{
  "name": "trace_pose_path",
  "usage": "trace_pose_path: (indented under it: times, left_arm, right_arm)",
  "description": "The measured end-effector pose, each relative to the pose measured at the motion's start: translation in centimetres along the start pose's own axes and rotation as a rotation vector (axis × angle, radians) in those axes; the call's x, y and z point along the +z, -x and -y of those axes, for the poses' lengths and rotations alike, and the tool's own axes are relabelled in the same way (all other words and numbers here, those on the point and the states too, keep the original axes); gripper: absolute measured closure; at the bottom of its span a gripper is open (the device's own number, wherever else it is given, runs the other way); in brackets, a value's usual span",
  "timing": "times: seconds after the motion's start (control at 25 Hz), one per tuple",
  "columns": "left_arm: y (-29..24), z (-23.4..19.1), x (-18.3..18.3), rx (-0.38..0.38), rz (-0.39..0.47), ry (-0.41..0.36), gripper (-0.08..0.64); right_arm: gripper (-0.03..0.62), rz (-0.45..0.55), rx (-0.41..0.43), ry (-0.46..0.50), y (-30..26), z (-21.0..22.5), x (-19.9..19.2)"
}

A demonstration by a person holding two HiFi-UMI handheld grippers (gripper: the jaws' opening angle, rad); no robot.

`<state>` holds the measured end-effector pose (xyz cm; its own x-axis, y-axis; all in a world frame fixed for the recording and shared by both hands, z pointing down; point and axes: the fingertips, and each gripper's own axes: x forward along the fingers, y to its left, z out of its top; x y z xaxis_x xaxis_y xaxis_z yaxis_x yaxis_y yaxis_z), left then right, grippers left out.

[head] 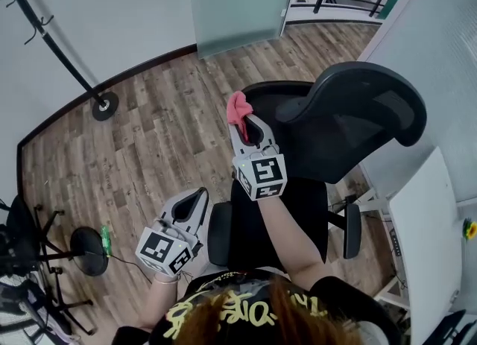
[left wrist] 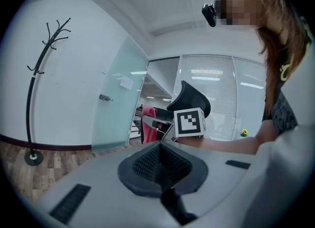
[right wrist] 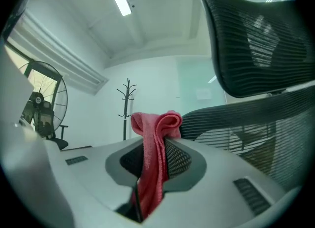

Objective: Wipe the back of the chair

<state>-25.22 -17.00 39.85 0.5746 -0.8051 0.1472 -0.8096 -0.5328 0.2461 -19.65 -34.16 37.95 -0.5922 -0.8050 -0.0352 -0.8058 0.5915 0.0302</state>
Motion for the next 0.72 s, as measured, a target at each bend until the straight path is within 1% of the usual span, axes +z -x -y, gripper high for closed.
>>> trace_pose_path:
  times: [0.2,0.32,0.48,0.72]
  left_arm:
    - [-0.4,0.6,0.1,-0.02,-0.004,-0.004,0.569]
    - [-1.1,1.7,0.4,-0.043,-0.002,-0.011,0.569]
    - [-2.6,4.1,0.6,-0.08,-0.012,-0.018,0.569]
    - [-5.8,8.5,0.4,-0.151,-0.025,-0.042,0.569]
  right_arm:
    - [0.525,-0.004,0.088,0.016,1.2,-2.1,0.3]
    - [0.525,-0.009,0.094,0.029,3.5,-1.6,0.2]
    - [0.525,-0.039,0.042,0.045,7.4,1.7,-0.7]
    - [0.525,-0.081,-0.099,0.052,13.9,9.3,-2.2]
